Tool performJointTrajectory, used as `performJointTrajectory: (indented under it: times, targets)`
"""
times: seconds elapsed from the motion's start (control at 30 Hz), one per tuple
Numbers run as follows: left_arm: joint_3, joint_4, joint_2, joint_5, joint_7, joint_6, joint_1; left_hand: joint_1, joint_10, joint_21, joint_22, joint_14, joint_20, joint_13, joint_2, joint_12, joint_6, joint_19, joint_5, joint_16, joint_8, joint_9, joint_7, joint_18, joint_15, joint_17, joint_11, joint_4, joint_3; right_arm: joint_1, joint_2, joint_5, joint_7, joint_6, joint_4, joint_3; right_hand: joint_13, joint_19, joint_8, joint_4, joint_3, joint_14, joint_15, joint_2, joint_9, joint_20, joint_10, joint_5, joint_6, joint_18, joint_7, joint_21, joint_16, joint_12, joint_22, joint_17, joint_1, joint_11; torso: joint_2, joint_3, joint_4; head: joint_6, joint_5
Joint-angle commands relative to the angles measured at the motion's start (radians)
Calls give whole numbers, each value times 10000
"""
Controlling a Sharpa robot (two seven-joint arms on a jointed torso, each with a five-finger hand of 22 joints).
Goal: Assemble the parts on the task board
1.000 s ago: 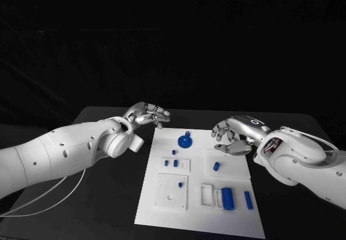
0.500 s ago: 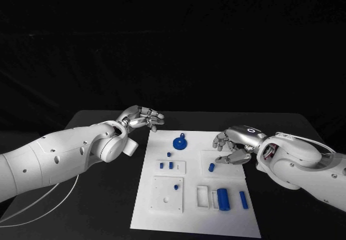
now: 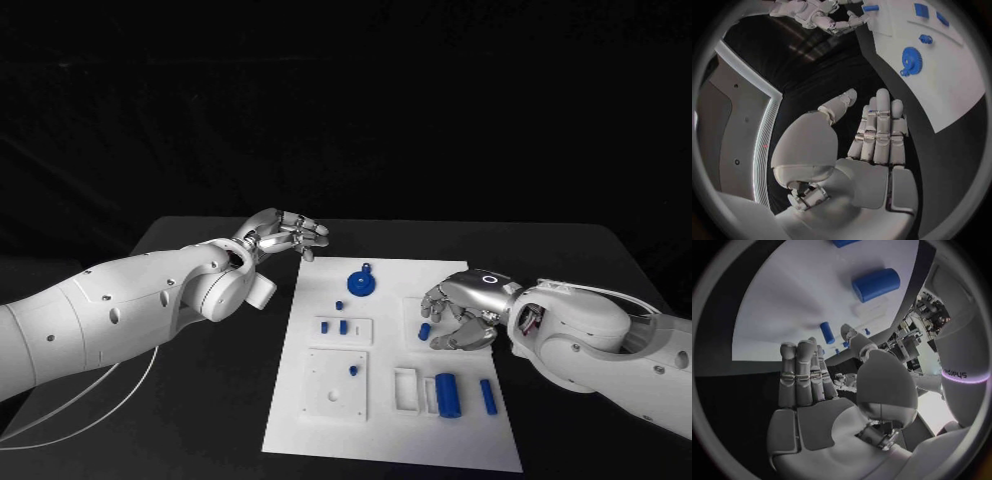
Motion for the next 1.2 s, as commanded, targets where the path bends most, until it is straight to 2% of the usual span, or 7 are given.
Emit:
performJointTrajectory:
  times: [0.03,0.13,0.37,0.6,0.83,1.03,1.2]
  targets:
    - [7,20,9,74,119,136,2,-43,-60,-50,17,81,-9,-11,74,-22,-63,77,34,-65,13,-10,-13,138,-9,13,-4,0,-52,-33,74,-354,-19,316,51,-11,-31,8,58,55,201,-9,-54,57,-17,-17,15,-290,140,553,67,-22,53,79,139,-37,246,110,1,-9,1,-34,14]
    - [6,22,-3,74,118,139,1,-43,-61,-51,17,81,-9,-12,76,-22,-64,78,34,-68,13,-11,-13,138,-9,16,-4,1,-52,-57,157,-431,-23,278,43,-23,-50,56,135,189,667,20,-103,64,-15,-24,193,-616,279,553,104,-20,88,134,134,-82,614,63,4,-8,9,-60,26]
    - [6,22,-12,75,117,143,1,-44,-62,-53,19,82,-8,-13,79,-22,-67,79,35,-72,14,-11,-12,138,-8,22,-3,2,-53,-115,275,-539,-45,153,9,-31,-59,124,240,521,1671,72,-168,136,-1,-34,435,-622,436,553,54,12,148,196,147,-136,1068,-3,3,-10,4,-98,51]
    - [6,22,-20,75,112,143,1,-45,-63,-55,20,83,-8,-15,84,-21,-68,81,35,-75,14,-12,-12,139,-8,27,-3,4,-53,-145,383,-628,-40,154,-9,-33,-45,147,329,676,2119,96,-213,292,20,-43,617,-624,570,553,-1,54,186,254,163,-169,1203,-55,3,-3,-1,-124,76]
    - [6,24,-29,75,104,150,1,-46,-64,-57,22,84,-8,-16,89,-21,-70,83,37,-79,15,-13,-11,139,-8,33,-3,6,-54,-164,419,-890,-112,50,-11,-33,68,177,513,805,2463,135,-339,534,91,-54,1001,-625,883,553,-138,110,231,444,175,-191,1257,-190,2,2,-4,-158,103]
    - [6,29,-32,75,103,152,1,-47,-64,-59,23,85,-7,-17,92,-21,-73,84,37,-83,15,-13,-11,139,-8,38,-2,7,-54,-187,509,-1062,-203,-18,-12,-33,163,220,627,774,2632,154,-424,464,145,-92,1193,-626,1071,553,-226,192,284,530,179,-200,1241,-276,2,2,-8,-173,107]
    - [6,28,-42,75,98,145,1,-42,-65,-61,25,86,-8,-19,95,-20,-76,86,39,-87,15,-14,-10,141,-8,44,-3,5,-53,-235,525,-1193,-299,-87,-11,-33,240,249,719,708,2841,185,-482,518,203,-117,1339,-625,1222,553,-293,239,331,600,177,-198,1328,-337,4,1,1,-200,117]
